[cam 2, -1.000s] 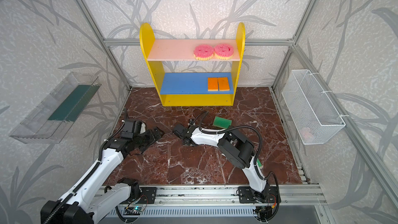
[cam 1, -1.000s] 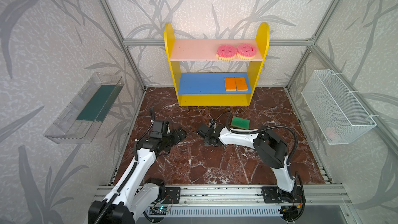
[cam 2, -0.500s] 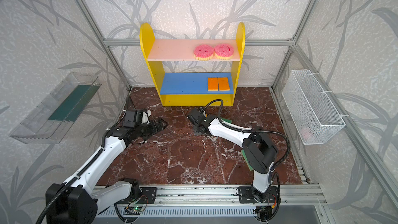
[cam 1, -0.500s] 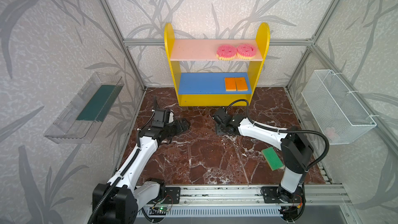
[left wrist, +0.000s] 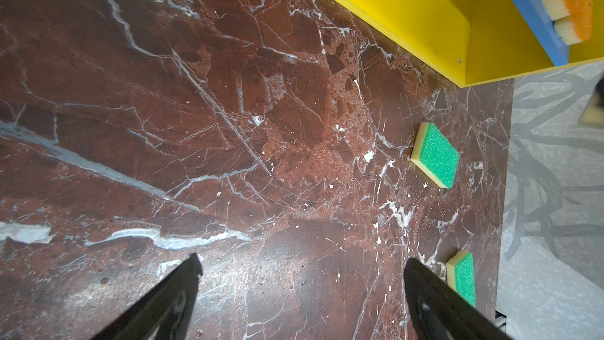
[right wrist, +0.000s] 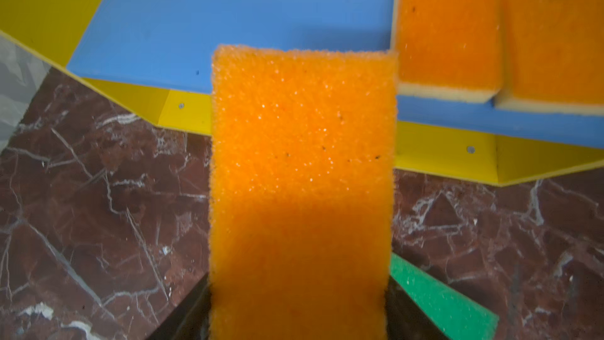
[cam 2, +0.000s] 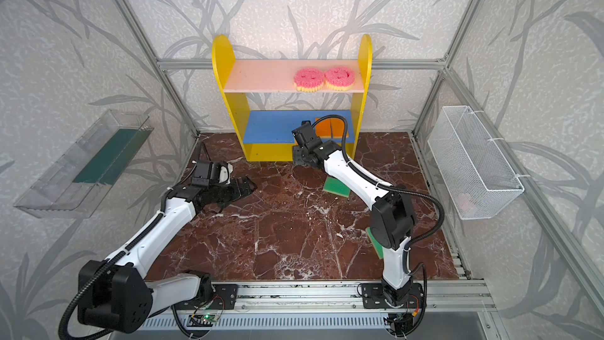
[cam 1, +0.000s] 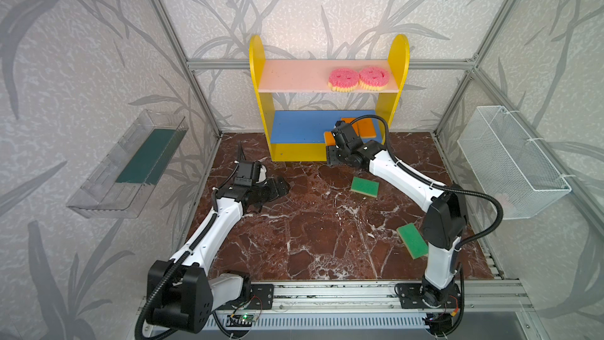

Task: Arrange cleaning sponges on a shelf
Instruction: Place the cleaning sponge at the shelf.

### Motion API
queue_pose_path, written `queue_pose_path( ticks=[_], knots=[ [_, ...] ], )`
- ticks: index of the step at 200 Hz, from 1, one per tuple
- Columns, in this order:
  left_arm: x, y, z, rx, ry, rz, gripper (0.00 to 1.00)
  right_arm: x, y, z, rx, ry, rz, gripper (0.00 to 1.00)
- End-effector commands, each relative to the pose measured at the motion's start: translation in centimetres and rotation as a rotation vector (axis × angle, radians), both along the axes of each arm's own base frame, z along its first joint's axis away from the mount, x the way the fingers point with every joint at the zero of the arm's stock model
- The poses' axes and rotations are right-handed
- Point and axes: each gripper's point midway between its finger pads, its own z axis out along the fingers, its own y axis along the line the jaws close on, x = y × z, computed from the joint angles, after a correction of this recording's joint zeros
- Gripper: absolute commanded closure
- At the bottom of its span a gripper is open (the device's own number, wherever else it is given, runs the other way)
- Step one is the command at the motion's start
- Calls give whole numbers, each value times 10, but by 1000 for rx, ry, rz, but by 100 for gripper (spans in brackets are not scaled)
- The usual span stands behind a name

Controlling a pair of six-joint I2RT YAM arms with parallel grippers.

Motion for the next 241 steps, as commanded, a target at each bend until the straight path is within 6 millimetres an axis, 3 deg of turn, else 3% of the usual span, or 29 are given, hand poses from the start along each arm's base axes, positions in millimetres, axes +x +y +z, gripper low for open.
queue_pose_path(
  ticks=[1,90,181,241],
  knots=[
    [-3,4,-2,30,3,-14,2,13,3,-13,-66,49,34,31],
    [-7,-5,-5,0,12,-48,3,75,18,-11,-78,30,-16,30],
    [-11,-13,-8,3,20,-76,4,111,3,-17,-41,-42,-102,30],
    [-13,-15,-9,8,27,-86,4,127,2,-34,-35,-59,-112,30]
  ],
)
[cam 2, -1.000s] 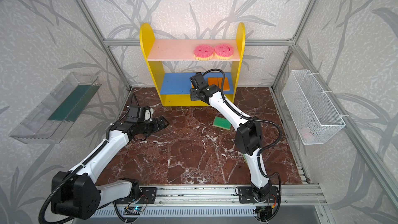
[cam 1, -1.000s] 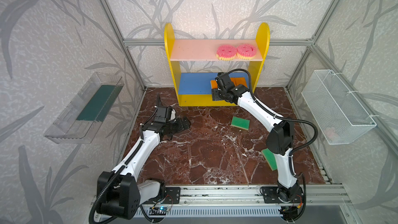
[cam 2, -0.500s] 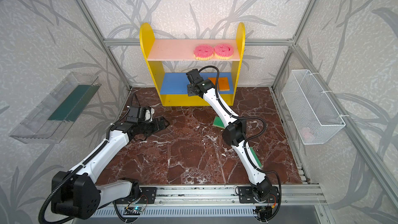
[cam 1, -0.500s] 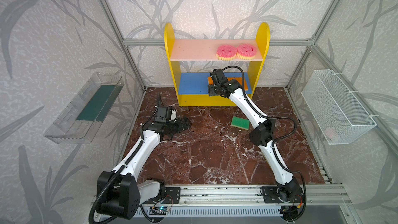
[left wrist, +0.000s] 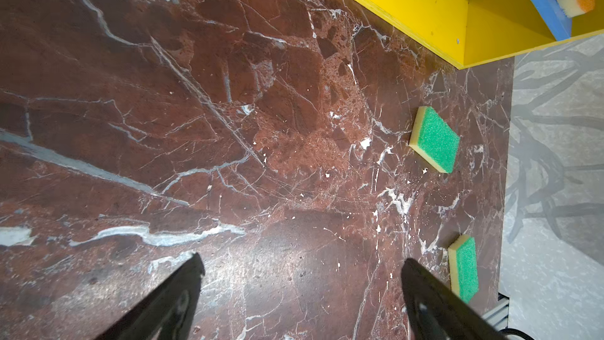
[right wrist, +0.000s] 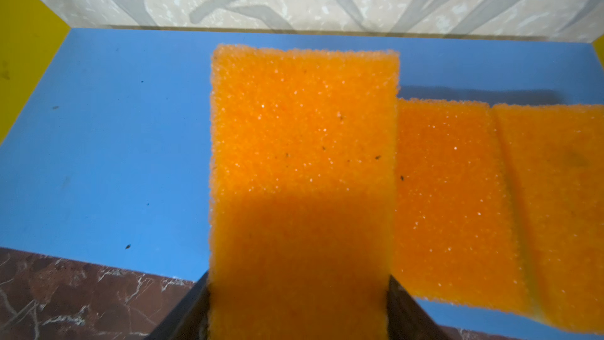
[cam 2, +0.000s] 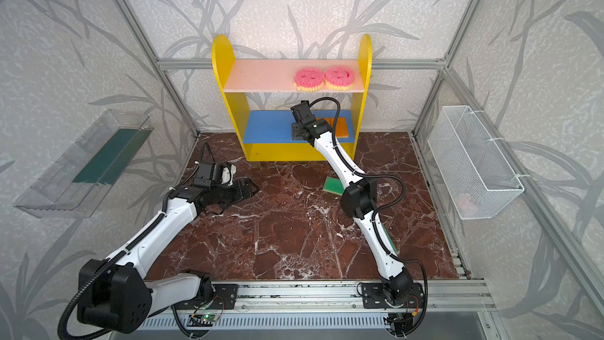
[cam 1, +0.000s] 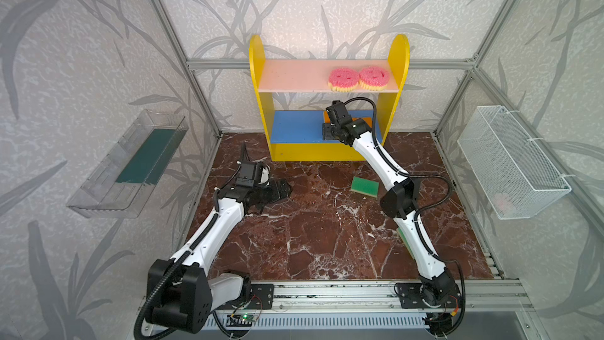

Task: Arrange cleaning sponges on a shelf
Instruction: Place the cleaning sponge at the shelf.

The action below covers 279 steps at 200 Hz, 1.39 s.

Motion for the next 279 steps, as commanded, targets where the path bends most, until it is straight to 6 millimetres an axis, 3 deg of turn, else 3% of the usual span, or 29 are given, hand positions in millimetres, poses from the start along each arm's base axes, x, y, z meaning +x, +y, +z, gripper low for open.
queue_pose_path(
  ticks=[1,32,138,202,279],
  knots=[
    [-6,-2,-7,11,23,-27,4,9,0,-17,-5,0,-20,30],
    [-7,-2,-8,20,23,-30,4,16,-3,-24,-3,-5,-32,30],
    [-9,-3,-11,40,32,-39,4,28,-10,-20,-16,-57,-58,30],
    [-9,-3,-12,43,35,-42,4,31,-10,-14,-11,-77,-55,9],
    [-10,-1,-10,53,20,-38,4,27,-4,9,4,-113,-22,5]
  ],
)
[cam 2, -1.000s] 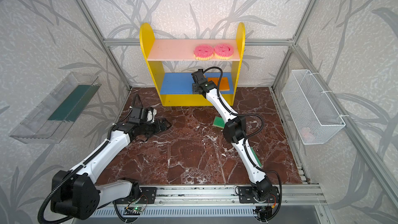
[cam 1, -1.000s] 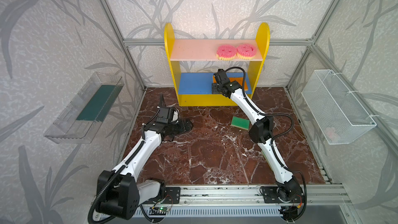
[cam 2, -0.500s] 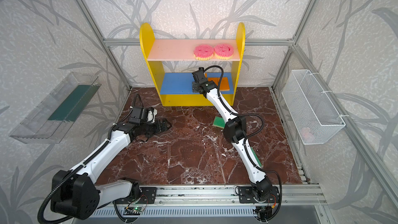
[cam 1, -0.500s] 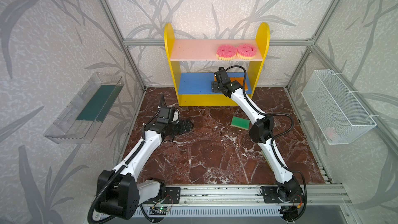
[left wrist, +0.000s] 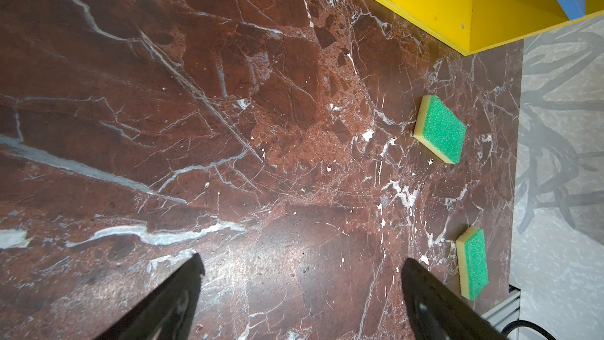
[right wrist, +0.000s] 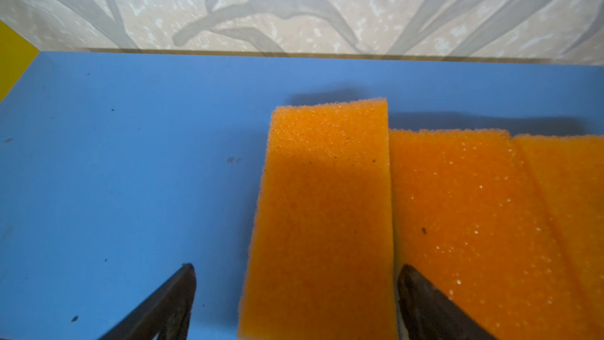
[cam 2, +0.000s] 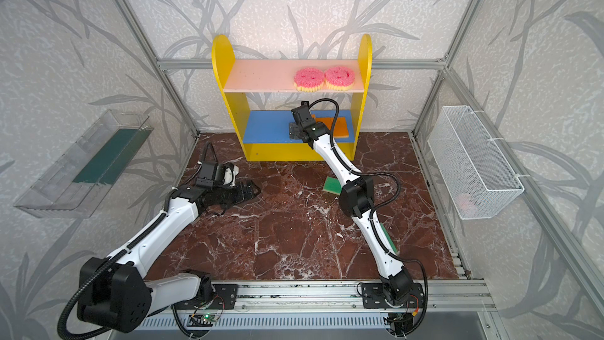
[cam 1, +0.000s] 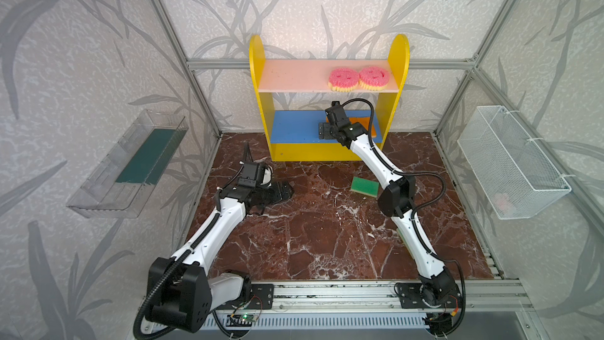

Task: Arrange cleaning sponges on a shelf
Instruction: Place the cleaning sponge at the shelf.

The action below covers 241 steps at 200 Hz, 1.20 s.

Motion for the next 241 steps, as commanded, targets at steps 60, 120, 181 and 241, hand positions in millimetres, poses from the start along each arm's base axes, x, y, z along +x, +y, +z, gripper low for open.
queue_pose_path(
  ticks=[60,120,181,241],
  knots=[
    [-8,4,-3,35,-1,-6,3,-11,1,32,-10,-42,13,5],
    [-7,7,5,50,-47,4,3,-23,1,56,-17,-67,19,4],
    [-6,10,13,60,-102,23,3,-43,-2,80,-4,-67,35,3],
    [-6,12,17,69,-121,26,3,-78,-17,106,32,-94,74,39]
  ],
)
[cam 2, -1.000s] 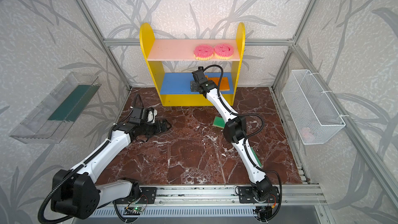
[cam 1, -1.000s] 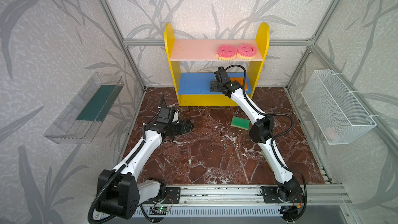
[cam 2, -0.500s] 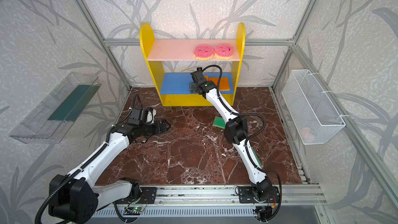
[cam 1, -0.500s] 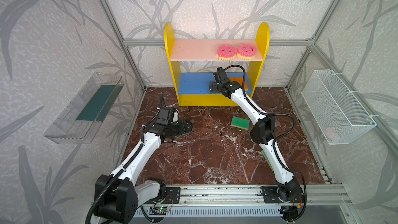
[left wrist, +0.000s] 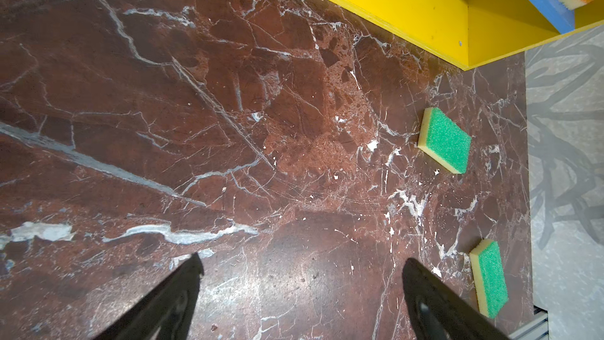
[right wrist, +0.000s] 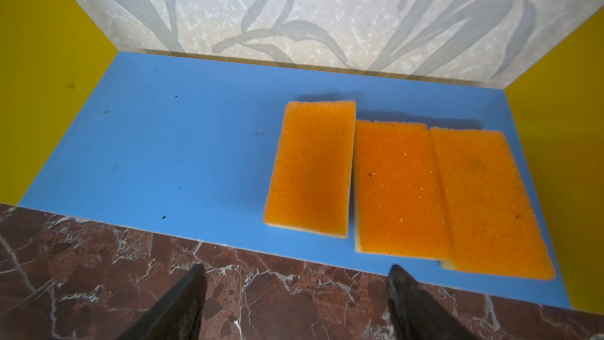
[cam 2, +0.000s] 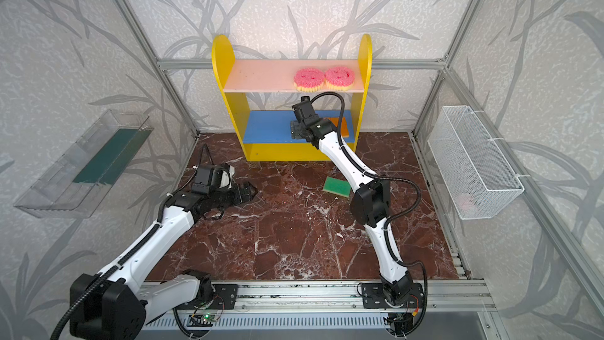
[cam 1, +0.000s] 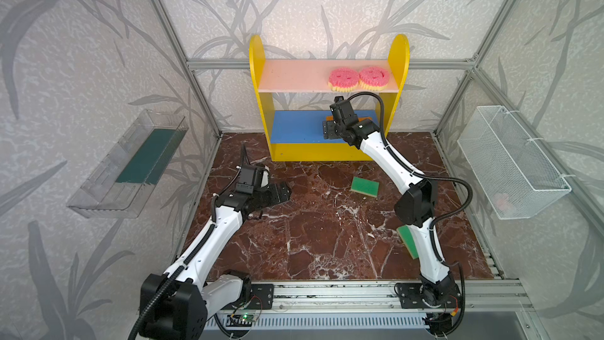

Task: Arrange cleaning sponges on a shelf
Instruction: Place the cleaning sponge at the shelf, then move the cleaning sponge to the shelf.

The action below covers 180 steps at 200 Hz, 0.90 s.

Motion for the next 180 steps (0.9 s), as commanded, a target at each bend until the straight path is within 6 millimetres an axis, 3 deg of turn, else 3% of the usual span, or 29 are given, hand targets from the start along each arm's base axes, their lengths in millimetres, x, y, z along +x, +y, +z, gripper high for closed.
queue_pose_path(
  ticks=[1,16,25,34,38,64,89,127,180],
  knots=[
    [-1,2,6,21,-38,-5,3,-15,-3,38,57,-85,26,40],
    [0,2,7,19,-41,-3,3,-19,-3,36,76,-120,51,70],
    [0,2,7,18,-43,-4,3,-20,-5,30,69,-121,48,79],
    [0,2,8,17,-45,-4,3,-19,-6,22,58,-110,48,80],
    [0,2,7,17,-44,-5,3,-17,-5,18,55,-104,50,77],
    [0,2,7,22,-44,-3,3,-4,-4,-5,78,-61,35,35],
    [0,2,5,25,-38,-6,3,12,4,-16,95,-50,35,14],
    [0,2,1,30,-24,-9,3,39,16,-29,14,-44,32,0],
    [0,-1,-5,21,3,-22,3,62,15,-49,-69,-48,-15,1]
  ],
)
